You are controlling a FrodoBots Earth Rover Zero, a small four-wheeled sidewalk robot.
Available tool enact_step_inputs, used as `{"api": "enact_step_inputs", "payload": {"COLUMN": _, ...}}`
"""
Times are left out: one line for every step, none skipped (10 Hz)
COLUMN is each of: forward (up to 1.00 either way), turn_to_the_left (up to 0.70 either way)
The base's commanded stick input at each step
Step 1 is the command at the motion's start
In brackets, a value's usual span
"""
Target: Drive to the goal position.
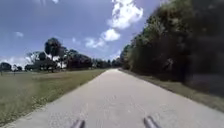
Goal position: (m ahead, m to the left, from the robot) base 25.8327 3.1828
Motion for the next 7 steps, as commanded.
{"api": "enact_step_inputs", "payload": {"forward": 0.50, "turn_to_the_left": 0.00}}
{"api": "enact_step_inputs", "payload": {"forward": 0.50, "turn_to_the_left": 0.00}}
{"api": "enact_step_inputs", "payload": {"forward": 0.50, "turn_to_the_left": 0.00}}
{"api": "enact_step_inputs", "payload": {"forward": 0.50, "turn_to_the_left": 0.00}}
{"api": "enact_step_inputs", "payload": {"forward": 0.50, "turn_to_the_left": 0.00}}
{"api": "enact_step_inputs", "payload": {"forward": 0.50, "turn_to_the_left": 0.00}}
{"api": "enact_step_inputs", "payload": {"forward": 0.50, "turn_to_the_left": 0.00}}
